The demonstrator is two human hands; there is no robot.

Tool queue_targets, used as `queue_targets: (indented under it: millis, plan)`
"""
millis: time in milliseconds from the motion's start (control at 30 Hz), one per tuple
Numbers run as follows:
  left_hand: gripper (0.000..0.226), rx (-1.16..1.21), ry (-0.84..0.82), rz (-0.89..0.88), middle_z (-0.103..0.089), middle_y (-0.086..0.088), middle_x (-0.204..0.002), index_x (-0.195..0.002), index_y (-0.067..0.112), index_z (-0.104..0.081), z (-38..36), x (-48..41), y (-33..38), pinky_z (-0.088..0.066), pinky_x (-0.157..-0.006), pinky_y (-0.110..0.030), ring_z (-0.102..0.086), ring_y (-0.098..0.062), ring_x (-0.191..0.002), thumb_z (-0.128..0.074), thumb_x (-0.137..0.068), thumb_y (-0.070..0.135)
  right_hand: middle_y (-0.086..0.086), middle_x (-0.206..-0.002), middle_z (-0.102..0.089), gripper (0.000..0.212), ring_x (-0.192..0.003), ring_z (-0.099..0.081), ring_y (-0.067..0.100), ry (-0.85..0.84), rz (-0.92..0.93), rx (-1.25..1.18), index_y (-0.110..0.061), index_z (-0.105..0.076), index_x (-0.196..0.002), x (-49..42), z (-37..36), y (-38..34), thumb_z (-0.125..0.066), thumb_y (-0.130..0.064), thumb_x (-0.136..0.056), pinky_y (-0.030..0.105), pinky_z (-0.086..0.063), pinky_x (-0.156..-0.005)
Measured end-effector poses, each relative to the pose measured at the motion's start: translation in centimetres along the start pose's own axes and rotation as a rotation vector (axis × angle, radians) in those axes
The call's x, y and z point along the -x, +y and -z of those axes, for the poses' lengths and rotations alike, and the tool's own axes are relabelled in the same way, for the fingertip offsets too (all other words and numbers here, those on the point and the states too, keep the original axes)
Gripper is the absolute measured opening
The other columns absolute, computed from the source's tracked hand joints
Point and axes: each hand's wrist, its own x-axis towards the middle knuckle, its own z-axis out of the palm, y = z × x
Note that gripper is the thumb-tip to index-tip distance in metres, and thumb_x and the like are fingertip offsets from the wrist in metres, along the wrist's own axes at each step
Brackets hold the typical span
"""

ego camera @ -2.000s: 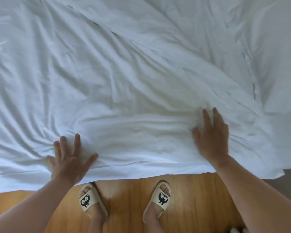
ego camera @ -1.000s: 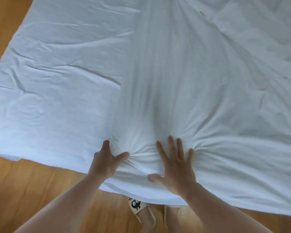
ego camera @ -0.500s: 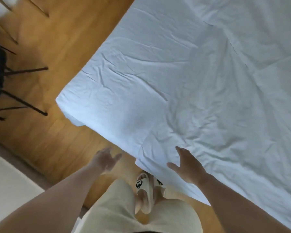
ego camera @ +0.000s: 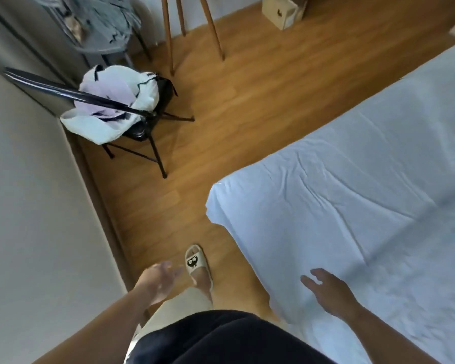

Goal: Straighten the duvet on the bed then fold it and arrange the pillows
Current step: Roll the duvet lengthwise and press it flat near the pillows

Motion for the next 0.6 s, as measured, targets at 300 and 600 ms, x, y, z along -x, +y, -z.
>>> queue_targets:
  millis: [300,600]
  plan:
    - [0.049,0.18,0.03,0.041,-0.064,-0.006,-0.133,-0.131,0.019,-0.063,20.7,-9.7,-1.4,-0.048,-0.093,-0.029,-0.062,-0.026,-0.118,-0.054,-0.098,0.055,0.002,-0.146,-0.053,0.055,-0.133,-0.051,0.021,0.03,0.024,-0.147,-0.019,-0.051,-0.142,-6.3,4.4,-24.8,-0.054,-0.051,-0.098,0.028,-0.037,-0.096]
    - [0.049,0.092,0.044,-0.009,-0.062,-0.01,-0.136,-0.136,0.013,-0.058,36.0,-19.5,9.8,-0.048,-0.102,-0.035,-0.059,-0.027,-0.124,-0.056,-0.099,0.045,-0.002,-0.151,-0.048,0.045,-0.133,-0.048,0.019,0.022,0.048,-0.093,-0.024,-0.048,-0.145,-17.3,12.4,-38.3,-0.046,-0.041,-0.103,0.028,-0.041,-0.103]
